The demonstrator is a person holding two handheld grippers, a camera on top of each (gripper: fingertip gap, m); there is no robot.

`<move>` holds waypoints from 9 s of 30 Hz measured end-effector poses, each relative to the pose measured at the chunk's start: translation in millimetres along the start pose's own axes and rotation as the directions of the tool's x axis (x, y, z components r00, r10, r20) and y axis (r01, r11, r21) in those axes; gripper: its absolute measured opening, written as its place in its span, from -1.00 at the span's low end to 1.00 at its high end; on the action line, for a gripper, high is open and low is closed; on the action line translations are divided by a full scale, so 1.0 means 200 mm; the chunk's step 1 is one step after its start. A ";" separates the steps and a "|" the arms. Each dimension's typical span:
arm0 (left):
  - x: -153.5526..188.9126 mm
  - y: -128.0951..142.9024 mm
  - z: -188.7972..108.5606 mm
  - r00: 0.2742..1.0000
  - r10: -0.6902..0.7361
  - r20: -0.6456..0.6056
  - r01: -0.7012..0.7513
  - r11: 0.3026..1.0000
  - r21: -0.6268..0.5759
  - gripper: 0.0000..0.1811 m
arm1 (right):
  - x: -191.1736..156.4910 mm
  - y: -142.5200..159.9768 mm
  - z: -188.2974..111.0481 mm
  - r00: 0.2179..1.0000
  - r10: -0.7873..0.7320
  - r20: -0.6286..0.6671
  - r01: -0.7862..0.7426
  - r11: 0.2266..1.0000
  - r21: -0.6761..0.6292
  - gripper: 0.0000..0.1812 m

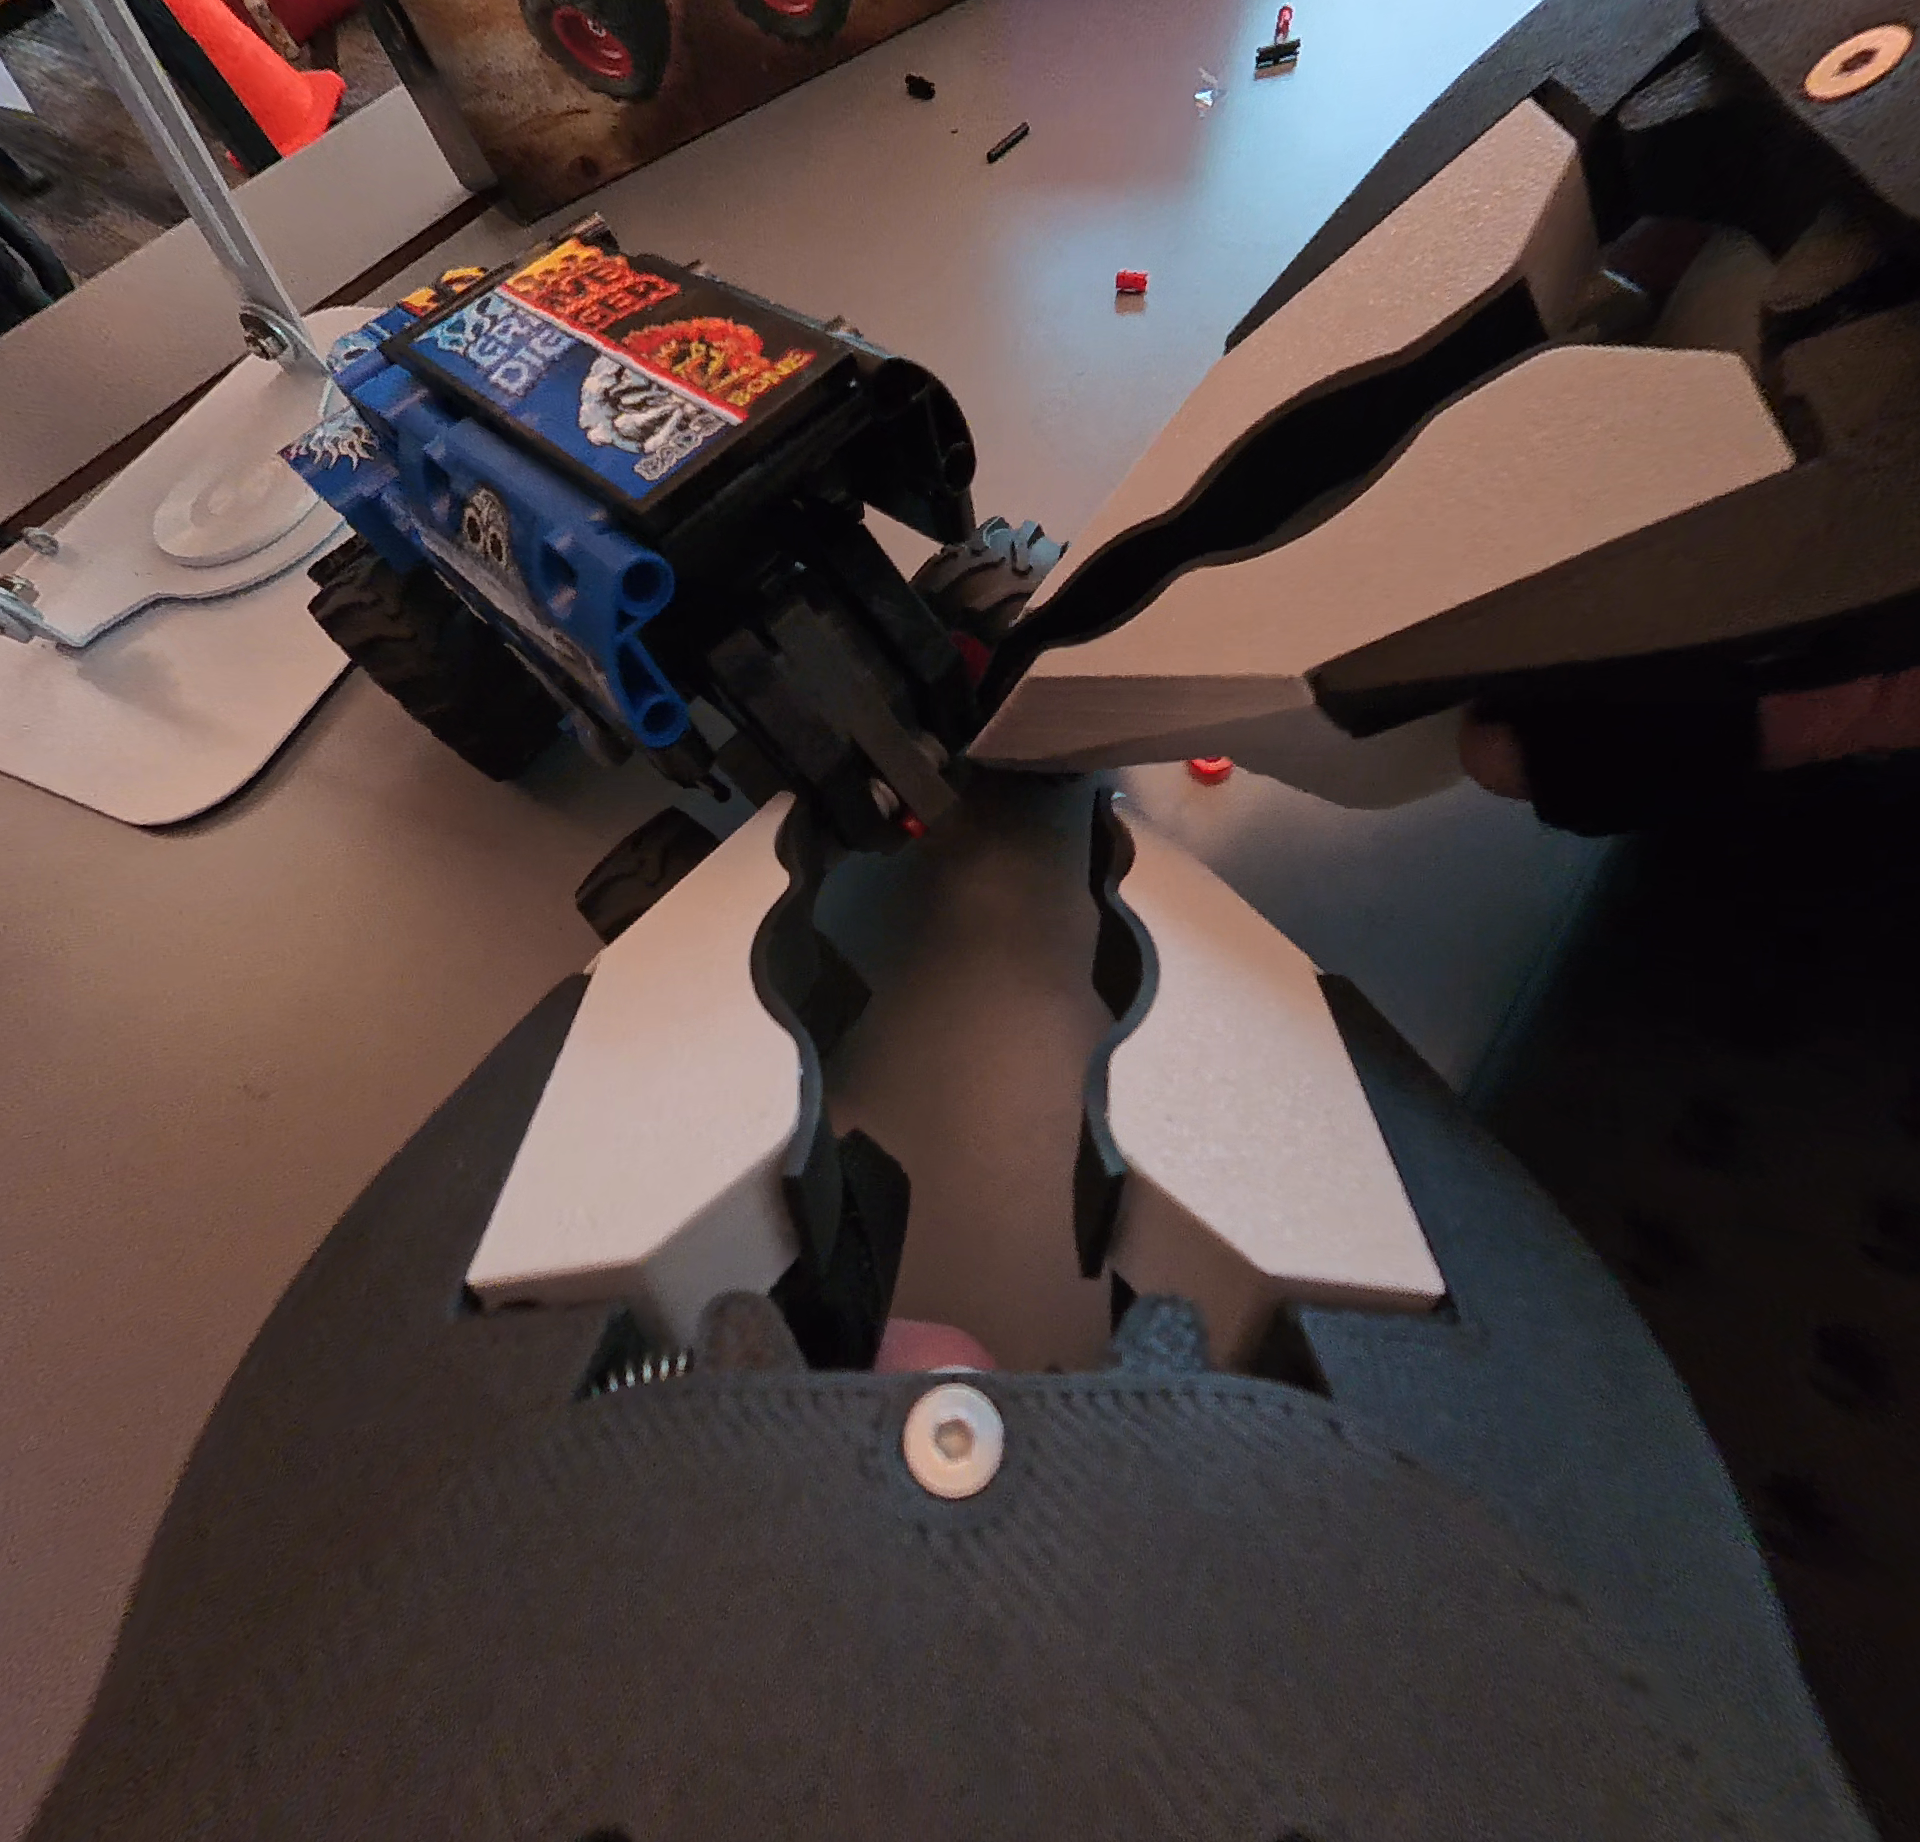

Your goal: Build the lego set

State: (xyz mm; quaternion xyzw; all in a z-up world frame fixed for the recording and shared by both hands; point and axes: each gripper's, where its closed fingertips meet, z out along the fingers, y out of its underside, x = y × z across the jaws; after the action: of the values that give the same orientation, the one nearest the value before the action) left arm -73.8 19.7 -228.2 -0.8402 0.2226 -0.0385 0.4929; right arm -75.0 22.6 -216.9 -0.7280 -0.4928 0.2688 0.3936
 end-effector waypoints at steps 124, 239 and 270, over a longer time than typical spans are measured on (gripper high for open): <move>-0.80 0.06 -0.21 0.851 0.467 -0.240 -0.522 0.702 -0.485 -0.22 | 0.23 -0.07 -0.36 0.954 0.054 0.295 -0.139 0.951 0.277 -0.99; 0.86 -0.40 0.66 0.801 0.358 -0.480 -0.414 0.910 -0.012 0.08 | 1.19 0.59 -0.80 0.997 0.000 0.077 0.015 0.981 -0.193 -0.64; 0.60 -0.60 1.01 0.895 0.388 -0.221 -0.404 0.914 -0.033 -0.01 | 1.12 0.65 -0.68 0.974 -0.156 0.165 0.193 0.953 -0.235 -0.51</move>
State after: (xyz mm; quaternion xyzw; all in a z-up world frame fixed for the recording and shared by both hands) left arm 132.2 184.1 -248.9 -0.7872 0.4408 -0.0168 0.4310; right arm 179.8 162.1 -253.5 -0.7039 -0.6122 0.2207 0.2845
